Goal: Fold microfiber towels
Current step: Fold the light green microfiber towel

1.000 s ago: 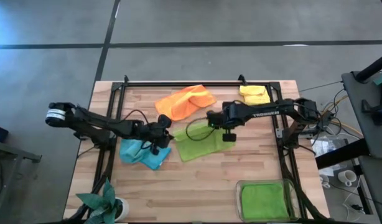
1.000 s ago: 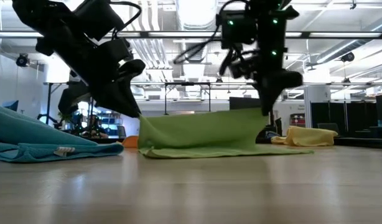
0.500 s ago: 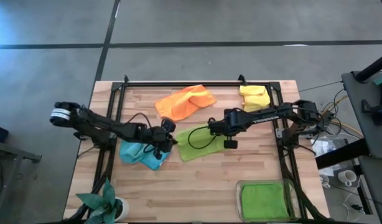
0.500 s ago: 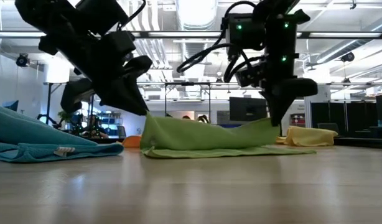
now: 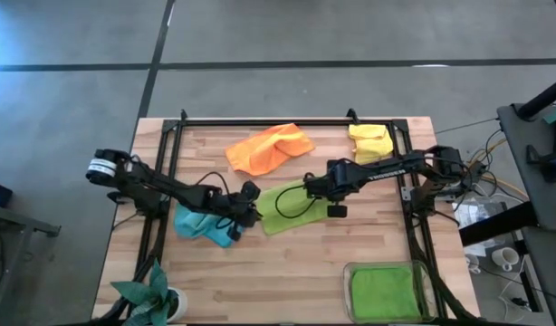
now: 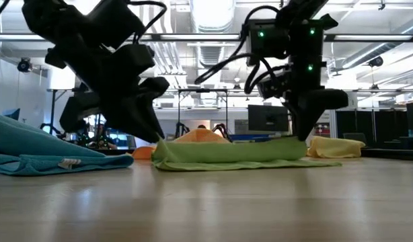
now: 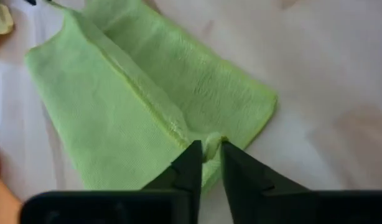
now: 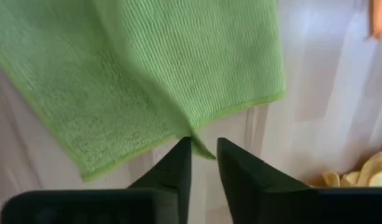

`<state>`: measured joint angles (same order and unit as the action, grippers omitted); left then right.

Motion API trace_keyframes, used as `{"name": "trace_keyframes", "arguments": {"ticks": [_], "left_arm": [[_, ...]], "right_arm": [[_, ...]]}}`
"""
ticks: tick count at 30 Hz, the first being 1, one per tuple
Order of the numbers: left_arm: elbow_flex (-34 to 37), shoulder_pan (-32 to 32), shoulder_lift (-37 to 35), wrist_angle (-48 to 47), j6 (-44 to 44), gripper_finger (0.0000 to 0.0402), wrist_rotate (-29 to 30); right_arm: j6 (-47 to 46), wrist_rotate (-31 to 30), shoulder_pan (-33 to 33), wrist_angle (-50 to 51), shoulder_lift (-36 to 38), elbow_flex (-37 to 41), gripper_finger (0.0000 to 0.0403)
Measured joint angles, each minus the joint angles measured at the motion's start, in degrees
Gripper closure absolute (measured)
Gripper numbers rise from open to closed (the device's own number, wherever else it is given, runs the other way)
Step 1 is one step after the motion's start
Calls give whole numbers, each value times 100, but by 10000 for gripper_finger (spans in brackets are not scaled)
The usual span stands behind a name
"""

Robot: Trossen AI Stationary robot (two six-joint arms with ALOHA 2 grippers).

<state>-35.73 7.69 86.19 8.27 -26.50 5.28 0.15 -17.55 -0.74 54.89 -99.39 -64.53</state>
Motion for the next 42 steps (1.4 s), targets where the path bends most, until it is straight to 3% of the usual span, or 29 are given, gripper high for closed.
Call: {"name": "trace_keyframes", "arguments": {"ticks": [6, 11, 16, 23, 33, 42], "left_arm": [[-342, 77, -255, -641, 366, 284, -359], [-288, 72, -616, -859, 471, 253, -424], [-78, 97, -582, -524, 859, 249, -406], [-54, 196, -115, -532, 1101, 249, -273], [-80, 226, 619, -80, 598, 249, -44], [-82, 224, 634, 55, 627, 258, 77]], "right_arm": [[29, 12, 119, 320, 0, -441, 279], [34, 164, 242, 19, 0, -629, 274], [54, 615, 367, -406, 0, -454, 279], [145, 622, 576, -893, -1, 45, 282], [162, 611, 604, -1100, -4, 668, 285], [121, 286, 598, -1363, -4, 954, 303]]}}
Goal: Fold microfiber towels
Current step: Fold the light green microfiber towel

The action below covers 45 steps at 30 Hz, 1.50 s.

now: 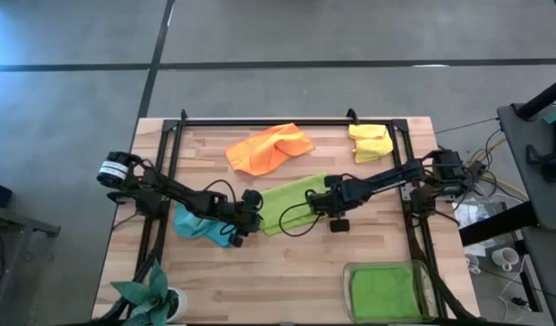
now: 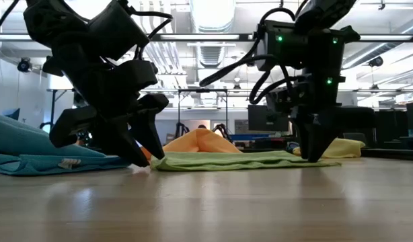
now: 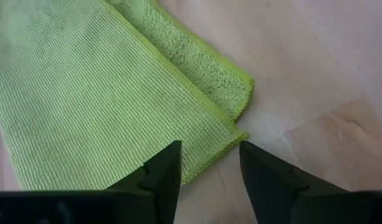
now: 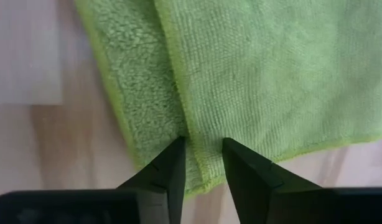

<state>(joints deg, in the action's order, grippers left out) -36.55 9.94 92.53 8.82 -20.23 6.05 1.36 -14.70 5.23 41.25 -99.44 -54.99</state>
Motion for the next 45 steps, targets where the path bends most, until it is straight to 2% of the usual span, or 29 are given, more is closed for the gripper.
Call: {"name": "trace_keyframes", "arguments": {"ticks": [3, 7, 9, 14, 26, 30, 39, 45], "left_arm": [[9, -7, 4, -36, 42, 291, -9], [5, -9, 4, -31, 38, 371, -13], [-16, -22, 4, -13, 37, 392, -13], [-22, -22, 4, 42, 44, 400, 55], [-63, 16, -243, -175, 10, 401, 70], [-53, 32, -133, -334, -340, 382, 67], [-89, 48, 7, -185, -722, 254, 473], [-66, 63, 46, -153, -890, 245, 442]], "right_arm": [[-4, -11, -22, -15, 0, 4, 322], [5, 3, -39, -13, 0, 5, 348], [5, 6, -42, -13, 0, 5, 361], [-176, -19, -50, 22, 0, -30, 391], [-108, -193, -70, 413, 0, -572, 394], [-169, -191, -70, 412, 0, -529, 394], [-284, -188, -75, 444, 0, -511, 394], [-283, -186, -92, 446, 0, -513, 394]]}}
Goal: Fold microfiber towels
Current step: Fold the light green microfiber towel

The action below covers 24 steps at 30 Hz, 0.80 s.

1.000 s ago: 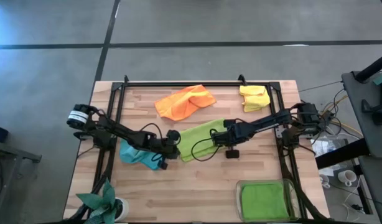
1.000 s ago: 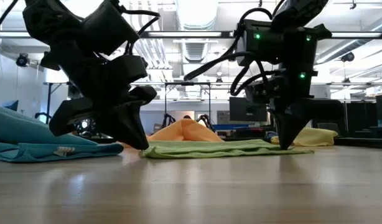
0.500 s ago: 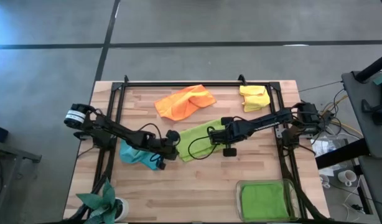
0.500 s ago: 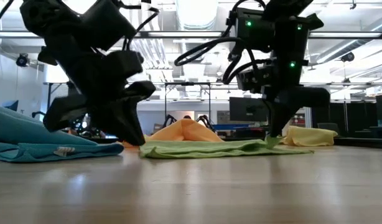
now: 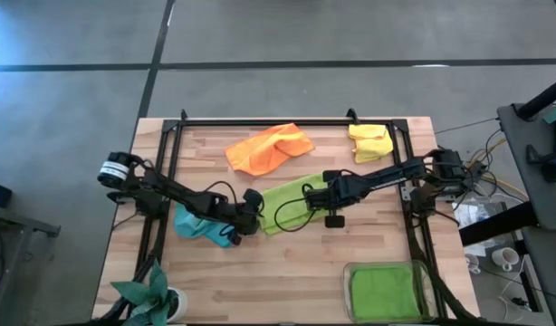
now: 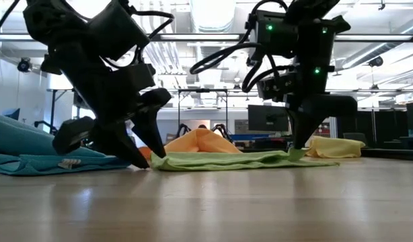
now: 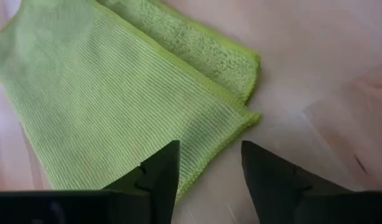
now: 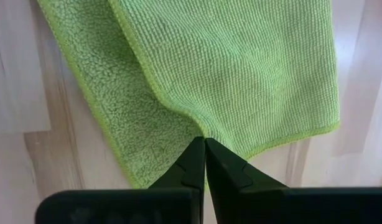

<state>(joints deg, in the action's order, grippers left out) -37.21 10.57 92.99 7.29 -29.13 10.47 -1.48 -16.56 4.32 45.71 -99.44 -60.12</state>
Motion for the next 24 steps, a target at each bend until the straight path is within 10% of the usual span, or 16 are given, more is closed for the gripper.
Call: {"name": "trace_keyframes", "arguments": {"ticks": [17, 24], "left_arm": [[-160, 50, 483, 485, 19, 394, -223], [-133, 42, -35, 148, 29, 391, -206]], "right_arm": [[-13, 2, -13, 23, 0, -7, 394], [-9, 5, -23, 20, 0, 12, 394]]}}
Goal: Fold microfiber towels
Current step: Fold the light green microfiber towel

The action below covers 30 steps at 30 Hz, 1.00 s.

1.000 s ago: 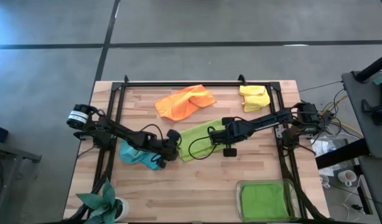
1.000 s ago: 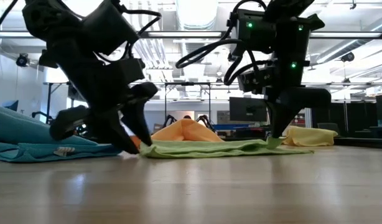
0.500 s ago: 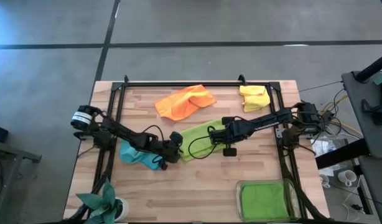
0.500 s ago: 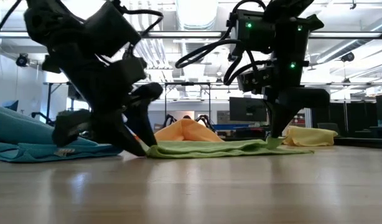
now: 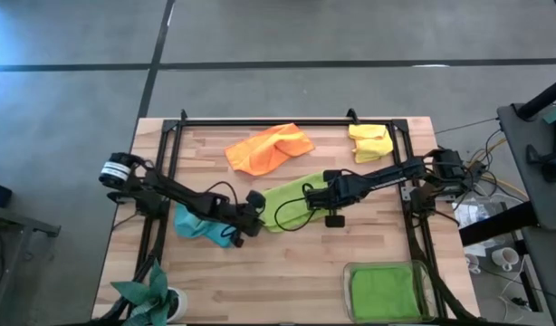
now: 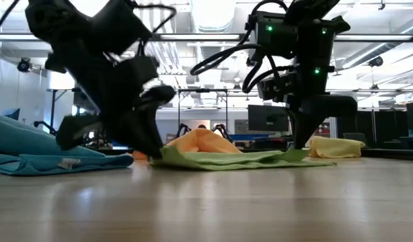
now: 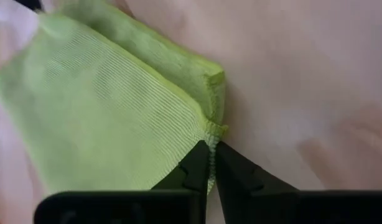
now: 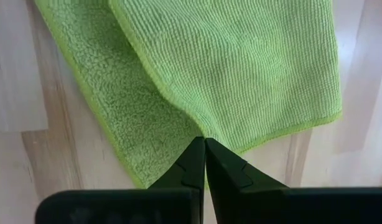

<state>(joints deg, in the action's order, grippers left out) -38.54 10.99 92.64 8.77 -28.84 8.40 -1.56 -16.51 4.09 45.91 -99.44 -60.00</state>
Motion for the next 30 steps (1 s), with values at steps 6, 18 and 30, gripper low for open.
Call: {"name": "trace_keyframes", "arguments": {"ticks": [6, 18, 30], "left_arm": [[68, 1, -416, -132, 67, 391, 0], [76, 1, -144, 63, 262, 391, -57], [42, 1, 236, 436, 562, 370, -70]], "right_arm": [[2, 21, -5, 12, 0, 26, 394], [-37, 21, -10, 11, 0, 26, 394], [-40, 21, -10, 11, 0, 26, 394]]}}
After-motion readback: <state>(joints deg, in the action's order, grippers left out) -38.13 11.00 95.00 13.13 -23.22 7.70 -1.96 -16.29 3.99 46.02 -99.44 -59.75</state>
